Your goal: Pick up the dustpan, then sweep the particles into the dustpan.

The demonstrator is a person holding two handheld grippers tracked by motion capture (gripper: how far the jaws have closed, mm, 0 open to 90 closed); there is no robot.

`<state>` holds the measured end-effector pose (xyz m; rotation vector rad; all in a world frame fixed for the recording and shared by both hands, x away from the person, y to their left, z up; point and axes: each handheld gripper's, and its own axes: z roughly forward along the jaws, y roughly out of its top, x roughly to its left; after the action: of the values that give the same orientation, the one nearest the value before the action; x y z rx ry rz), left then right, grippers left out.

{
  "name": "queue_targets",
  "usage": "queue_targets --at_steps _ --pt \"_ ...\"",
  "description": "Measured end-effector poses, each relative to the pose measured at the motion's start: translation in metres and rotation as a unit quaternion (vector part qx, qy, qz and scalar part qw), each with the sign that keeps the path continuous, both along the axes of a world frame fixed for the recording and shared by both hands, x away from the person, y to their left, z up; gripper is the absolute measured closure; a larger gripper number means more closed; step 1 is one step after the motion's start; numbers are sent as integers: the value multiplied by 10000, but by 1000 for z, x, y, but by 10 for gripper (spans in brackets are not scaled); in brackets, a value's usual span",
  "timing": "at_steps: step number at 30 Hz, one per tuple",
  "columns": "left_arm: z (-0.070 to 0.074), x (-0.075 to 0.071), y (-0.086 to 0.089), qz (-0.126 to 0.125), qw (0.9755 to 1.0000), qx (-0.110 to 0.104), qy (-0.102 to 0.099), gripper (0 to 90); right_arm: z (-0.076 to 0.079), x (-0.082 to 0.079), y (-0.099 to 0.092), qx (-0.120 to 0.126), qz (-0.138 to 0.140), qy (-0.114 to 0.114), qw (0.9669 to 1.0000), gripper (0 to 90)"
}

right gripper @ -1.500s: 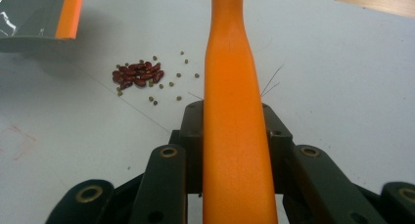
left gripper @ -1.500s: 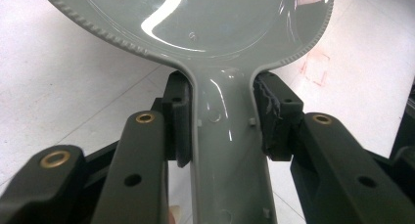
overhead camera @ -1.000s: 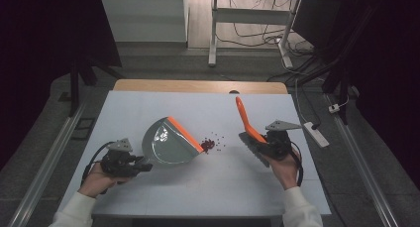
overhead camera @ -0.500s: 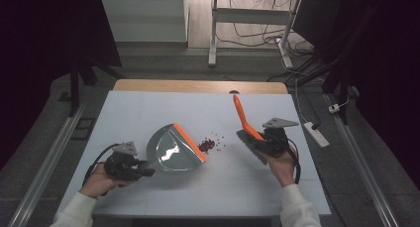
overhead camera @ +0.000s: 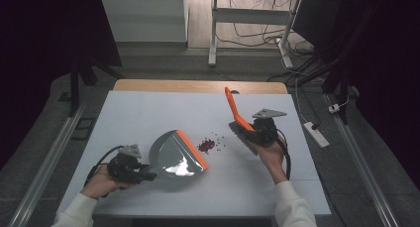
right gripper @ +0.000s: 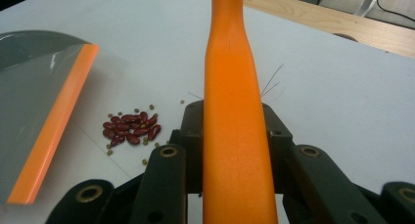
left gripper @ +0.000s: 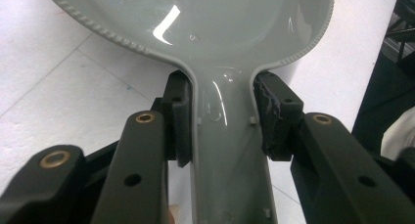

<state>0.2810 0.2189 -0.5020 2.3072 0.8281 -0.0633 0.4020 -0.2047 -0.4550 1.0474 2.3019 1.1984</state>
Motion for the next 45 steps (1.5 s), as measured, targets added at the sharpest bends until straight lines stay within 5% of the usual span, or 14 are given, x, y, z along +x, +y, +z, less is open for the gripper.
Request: queue_targets --at_steps 15,45 --pt "-7 2 -5 15 9997 106 219 610 -16 21 21 -230 28 83 9997 694" --pt "-10 6 -6 48 9993 88 369 610 -36 30 49 -702 239 222 9970 694"
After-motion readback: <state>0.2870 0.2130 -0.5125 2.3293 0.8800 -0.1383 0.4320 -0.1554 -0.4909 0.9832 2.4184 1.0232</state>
